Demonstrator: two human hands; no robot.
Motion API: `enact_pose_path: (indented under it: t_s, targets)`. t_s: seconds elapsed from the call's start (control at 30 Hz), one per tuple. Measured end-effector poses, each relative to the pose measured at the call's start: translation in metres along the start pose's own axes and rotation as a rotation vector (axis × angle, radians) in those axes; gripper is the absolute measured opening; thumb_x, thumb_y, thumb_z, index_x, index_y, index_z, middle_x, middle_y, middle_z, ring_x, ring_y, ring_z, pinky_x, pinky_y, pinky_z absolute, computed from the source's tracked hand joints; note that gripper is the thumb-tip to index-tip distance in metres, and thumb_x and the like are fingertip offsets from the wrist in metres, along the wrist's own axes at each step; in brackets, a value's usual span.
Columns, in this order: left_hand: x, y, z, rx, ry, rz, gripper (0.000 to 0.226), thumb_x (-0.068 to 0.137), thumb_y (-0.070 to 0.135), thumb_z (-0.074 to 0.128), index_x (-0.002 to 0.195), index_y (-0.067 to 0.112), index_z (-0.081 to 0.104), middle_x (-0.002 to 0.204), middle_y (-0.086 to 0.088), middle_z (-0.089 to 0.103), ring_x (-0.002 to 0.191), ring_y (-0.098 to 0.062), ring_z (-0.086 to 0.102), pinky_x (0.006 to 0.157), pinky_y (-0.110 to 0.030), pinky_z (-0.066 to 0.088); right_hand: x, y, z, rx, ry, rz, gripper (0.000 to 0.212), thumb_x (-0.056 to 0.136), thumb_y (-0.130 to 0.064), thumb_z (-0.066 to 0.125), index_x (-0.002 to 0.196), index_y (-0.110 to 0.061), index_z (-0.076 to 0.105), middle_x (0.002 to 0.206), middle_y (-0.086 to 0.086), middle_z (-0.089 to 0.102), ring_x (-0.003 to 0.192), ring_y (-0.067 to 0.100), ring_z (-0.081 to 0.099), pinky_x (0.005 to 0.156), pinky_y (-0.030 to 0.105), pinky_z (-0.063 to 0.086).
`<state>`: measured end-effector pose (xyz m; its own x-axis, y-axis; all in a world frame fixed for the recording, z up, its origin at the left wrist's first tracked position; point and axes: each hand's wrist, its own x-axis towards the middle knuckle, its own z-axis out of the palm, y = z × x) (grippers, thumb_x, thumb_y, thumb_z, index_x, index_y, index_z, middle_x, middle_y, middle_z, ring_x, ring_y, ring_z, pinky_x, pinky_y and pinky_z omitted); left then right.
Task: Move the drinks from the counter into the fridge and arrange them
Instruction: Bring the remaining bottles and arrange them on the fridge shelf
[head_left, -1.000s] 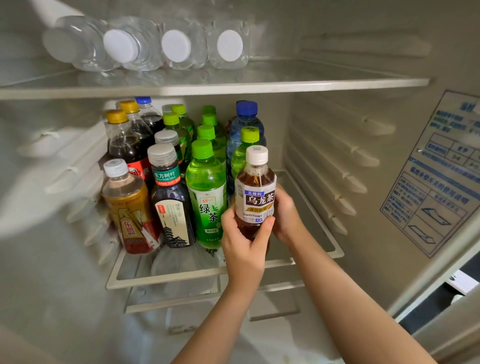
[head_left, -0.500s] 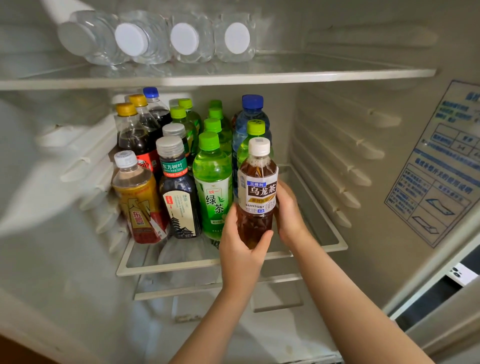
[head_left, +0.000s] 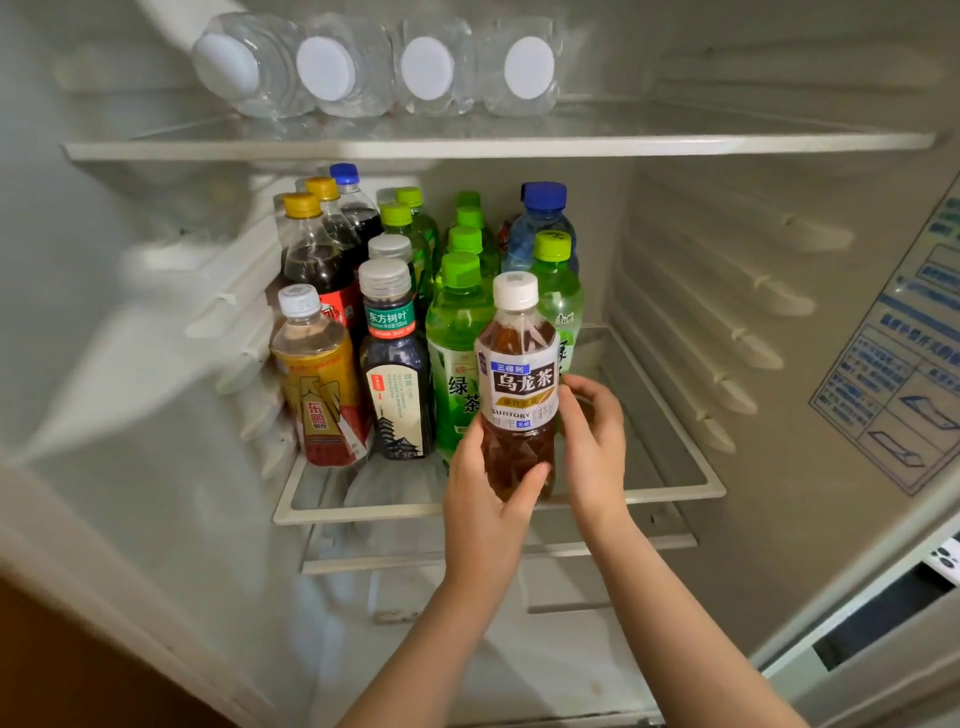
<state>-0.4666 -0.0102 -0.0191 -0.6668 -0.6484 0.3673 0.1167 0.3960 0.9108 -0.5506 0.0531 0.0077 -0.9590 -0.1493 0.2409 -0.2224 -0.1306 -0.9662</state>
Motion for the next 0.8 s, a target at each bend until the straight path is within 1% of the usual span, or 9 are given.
enact_pose_path:
  t_s: [0.1, 0.13, 0.2, 0.3, 0.37, 0.43, 0.5, 0.6, 0.8]
  targets:
    - [0.002, 0.003, 0.003, 0.021, -0.013, 0.028, 0.069, 0.073, 0.030, 0.072, 0.136, 0.020, 0.046, 0.128, 0.004, 0.059, 0.118, -0.012, 0.056, 0.097, -0.041, 0.049, -0.005, 0.001, 0.000, 0.075, 0.007, 0.028, 0.021, 0.091, -0.032, 0.055, 0.100, -0.016, 0.064, 0.104, 0.000, 0.064, 0.102, 0.013, 0.061, 0.092, 0.041, 0.049]
    - [0.004, 0.004, 0.006, 0.025, -0.019, 0.041, 0.069, 0.075, 0.025, 0.074, 0.137, 0.017, 0.046, 0.130, 0.002, 0.058, 0.119, -0.013, 0.055, 0.098, -0.041, 0.048, -0.007, 0.000, -0.001, 0.111, -0.003, 0.029, 0.021, 0.092, -0.030, 0.053, 0.098, -0.015, 0.065, 0.099, -0.003, 0.066, 0.096, 0.010, 0.062, 0.086, 0.035, 0.050]
    - [0.006, 0.006, 0.012, 0.014, -0.030, 0.056, 0.070, 0.077, 0.017, 0.076, 0.139, 0.012, 0.044, 0.132, -0.001, 0.057, 0.121, -0.015, 0.054, 0.100, -0.042, 0.046, -0.009, -0.001, -0.005, 0.140, -0.042, -0.011, 0.030, 0.089, -0.037, 0.052, 0.098, -0.012, 0.065, 0.093, -0.004, 0.068, 0.090, 0.008, 0.063, 0.076, 0.025, 0.050]
    - [0.006, 0.006, 0.019, -0.012, -0.008, 0.078, 0.069, 0.078, 0.016, 0.075, 0.139, 0.011, 0.044, 0.130, 0.001, 0.058, 0.118, -0.012, 0.056, 0.099, -0.039, 0.048, -0.008, -0.003, -0.013, 0.073, -0.133, -0.091, 0.050, 0.076, -0.047, 0.062, 0.108, -0.009, 0.062, 0.102, 0.001, 0.068, 0.096, 0.011, 0.063, 0.082, 0.022, 0.051]
    - [0.007, 0.003, 0.021, -0.032, -0.007, 0.073, 0.069, 0.078, 0.012, 0.073, 0.140, 0.011, 0.043, 0.130, 0.000, 0.059, 0.118, -0.013, 0.057, 0.099, -0.041, 0.048, -0.006, -0.003, -0.018, -0.037, -0.171, -0.113, 0.050, 0.070, -0.040, 0.071, 0.112, -0.014, 0.060, 0.107, -0.003, 0.066, 0.099, 0.006, 0.062, 0.084, 0.019, 0.049]
    - [0.008, 0.001, 0.022, -0.046, -0.031, 0.051, 0.070, 0.077, 0.009, 0.073, 0.139, 0.014, 0.042, 0.130, -0.001, 0.059, 0.118, -0.014, 0.057, 0.099, -0.043, 0.048, -0.005, -0.001, -0.019, -0.102, -0.177, -0.118, 0.050, 0.068, -0.035, 0.074, 0.112, -0.018, 0.058, 0.111, -0.003, 0.063, 0.102, 0.005, 0.059, 0.088, 0.021, 0.048]
    - [0.010, 0.000, 0.022, -0.058, -0.047, 0.036, 0.071, 0.076, 0.009, 0.074, 0.138, 0.017, 0.043, 0.129, 0.001, 0.059, 0.118, -0.013, 0.058, 0.099, -0.043, 0.049, -0.004, 0.000, -0.019, -0.106, -0.176, -0.112, 0.051, 0.067, -0.035, 0.074, 0.112, -0.019, 0.056, 0.114, 0.000, 0.061, 0.107, 0.008, 0.058, 0.094, 0.028, 0.047]
    - [0.010, 0.001, 0.023, -0.064, -0.056, 0.029, 0.071, 0.075, 0.009, 0.075, 0.137, 0.019, 0.043, 0.127, 0.008, 0.059, 0.116, -0.008, 0.058, 0.099, -0.038, 0.049, -0.004, 0.000, -0.019, -0.093, -0.197, -0.093, 0.053, 0.067, -0.038, 0.073, 0.113, -0.019, 0.055, 0.114, -0.001, 0.062, 0.109, 0.011, 0.058, 0.098, 0.037, 0.047]
    - [0.011, 0.003, 0.024, -0.052, -0.063, 0.012, 0.071, 0.075, 0.011, 0.076, 0.137, 0.020, 0.041, 0.123, 0.010, 0.058, 0.112, -0.007, 0.060, 0.095, -0.025, 0.049, -0.006, -0.001, -0.021, -0.057, -0.212, -0.062, 0.054, 0.069, -0.034, 0.072, 0.118, -0.016, 0.054, 0.117, 0.000, 0.062, 0.112, 0.012, 0.057, 0.099, 0.038, 0.047]
